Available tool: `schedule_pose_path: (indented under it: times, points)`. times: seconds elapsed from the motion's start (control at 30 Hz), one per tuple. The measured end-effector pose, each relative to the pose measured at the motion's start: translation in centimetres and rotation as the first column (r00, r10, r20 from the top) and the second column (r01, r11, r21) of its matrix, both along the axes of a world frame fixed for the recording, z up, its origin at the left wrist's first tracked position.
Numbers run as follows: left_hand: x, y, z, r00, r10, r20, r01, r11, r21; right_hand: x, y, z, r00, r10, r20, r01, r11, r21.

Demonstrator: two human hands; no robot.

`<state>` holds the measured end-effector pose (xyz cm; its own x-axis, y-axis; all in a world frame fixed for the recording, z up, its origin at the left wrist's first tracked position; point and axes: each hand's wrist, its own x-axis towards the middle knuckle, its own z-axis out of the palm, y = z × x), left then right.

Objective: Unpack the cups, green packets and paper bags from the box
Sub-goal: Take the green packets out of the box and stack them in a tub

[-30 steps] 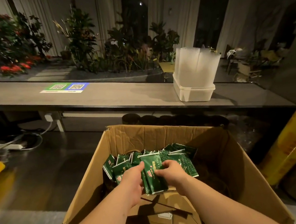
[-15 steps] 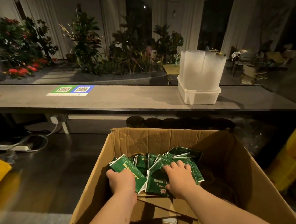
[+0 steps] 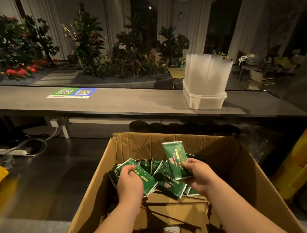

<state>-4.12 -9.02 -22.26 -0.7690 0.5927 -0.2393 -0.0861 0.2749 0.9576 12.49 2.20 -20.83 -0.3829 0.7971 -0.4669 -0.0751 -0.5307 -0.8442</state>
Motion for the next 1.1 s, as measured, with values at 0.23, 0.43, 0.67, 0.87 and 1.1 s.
schedule_pose_path:
  times: [0.23,0.43,0.67,0.87,1.1]
  points:
    - [0.7,-0.6,0.6,0.975,-0.211,0.071,0.202,0.973,0.114,-4.3,-3.5,-0.4,0.943,0.212,0.257,-0.285,0.913,0.291]
    - [-0.1,-0.5,0.5,0.999,-0.004,0.038,-0.001,0.993,0.120,-2.7,-0.2,-4.2,0.533,-0.166,0.830,-0.543,0.685,0.486]
    - [0.3,-0.7,0.7,0.998,-0.041,0.057,0.031,0.984,0.175,-1.3,1.3,-7.5,0.300,-0.165,0.940,-0.653,0.682,0.328]
    - [0.5,-0.9,0.5,0.994,-0.070,0.085,0.059,0.990,0.126,0.0,1.0,-3.1,0.965,0.009,0.261,-0.070,0.971,0.227]
    - [0.8,-0.7,0.9,0.959,-0.183,0.218,0.157,0.979,0.131,-1.9,-1.9,0.4,0.987,0.151,0.064,-0.155,0.985,0.075]
